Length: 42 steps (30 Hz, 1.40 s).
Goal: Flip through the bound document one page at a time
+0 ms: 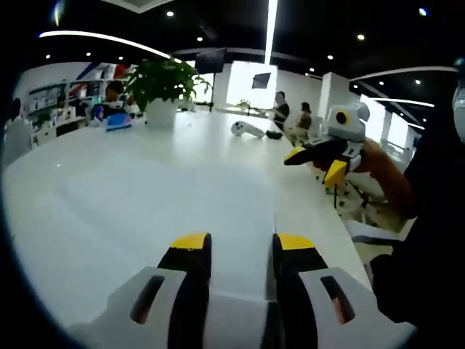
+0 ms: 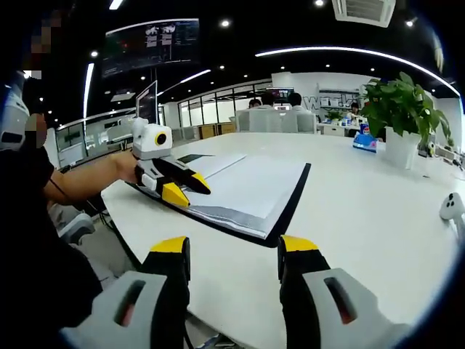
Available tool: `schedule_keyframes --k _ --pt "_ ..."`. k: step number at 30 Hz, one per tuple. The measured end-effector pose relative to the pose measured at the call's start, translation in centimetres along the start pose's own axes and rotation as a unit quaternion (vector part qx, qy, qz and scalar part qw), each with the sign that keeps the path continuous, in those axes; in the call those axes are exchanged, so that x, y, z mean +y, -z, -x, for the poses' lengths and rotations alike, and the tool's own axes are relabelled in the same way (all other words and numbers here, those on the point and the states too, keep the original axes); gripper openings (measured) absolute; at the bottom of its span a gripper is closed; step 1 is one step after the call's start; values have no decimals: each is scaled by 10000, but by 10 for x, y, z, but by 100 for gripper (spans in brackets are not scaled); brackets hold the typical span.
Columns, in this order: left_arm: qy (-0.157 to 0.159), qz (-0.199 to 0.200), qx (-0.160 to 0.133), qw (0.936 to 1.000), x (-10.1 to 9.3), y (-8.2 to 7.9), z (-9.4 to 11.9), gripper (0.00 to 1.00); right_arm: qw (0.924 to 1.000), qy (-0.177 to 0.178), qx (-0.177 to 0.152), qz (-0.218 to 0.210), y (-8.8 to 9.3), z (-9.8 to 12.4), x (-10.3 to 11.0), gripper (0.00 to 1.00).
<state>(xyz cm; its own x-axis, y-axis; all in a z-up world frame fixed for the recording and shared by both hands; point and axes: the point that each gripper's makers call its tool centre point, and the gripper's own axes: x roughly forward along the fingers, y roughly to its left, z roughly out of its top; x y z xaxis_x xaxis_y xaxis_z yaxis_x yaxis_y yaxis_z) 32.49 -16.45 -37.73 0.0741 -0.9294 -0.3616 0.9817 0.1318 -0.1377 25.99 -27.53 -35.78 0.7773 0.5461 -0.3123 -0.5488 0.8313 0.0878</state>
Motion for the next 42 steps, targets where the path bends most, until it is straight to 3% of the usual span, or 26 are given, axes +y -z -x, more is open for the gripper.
schedule_keyframes --k 8,15,18,21,26,34,42 --pt "19 180 -46 9998 1 -1 1 32 9995 -15 -81 -313 -2 -4 -2 47" --pt "7 175 -32 9998 5 -1 1 31 9921 -118 -455 -1166 -14 -16 -5 45" --pt "-222 40 -10 9997 19 -1 2 19 9920 -163 -399 -1183 -14 -24 -2 43" --pt "161 -174 108 9997 3 1 2 32 9883 -160 -254 -1495 -11 -33 -2 42" --pt "7 -93 62 9999 4 1 2 34 9856 -122 -379 -1643 -15 -36 -6 42" --pt "-65 -182 160 9997 -4 2 1 36 9865 -96 -292 -1610 -11 -37 -5 42" --pt "-293 -554 375 9973 -4 4 -1 36 9871 -81 -239 -1582 -7 -37 -6 42"
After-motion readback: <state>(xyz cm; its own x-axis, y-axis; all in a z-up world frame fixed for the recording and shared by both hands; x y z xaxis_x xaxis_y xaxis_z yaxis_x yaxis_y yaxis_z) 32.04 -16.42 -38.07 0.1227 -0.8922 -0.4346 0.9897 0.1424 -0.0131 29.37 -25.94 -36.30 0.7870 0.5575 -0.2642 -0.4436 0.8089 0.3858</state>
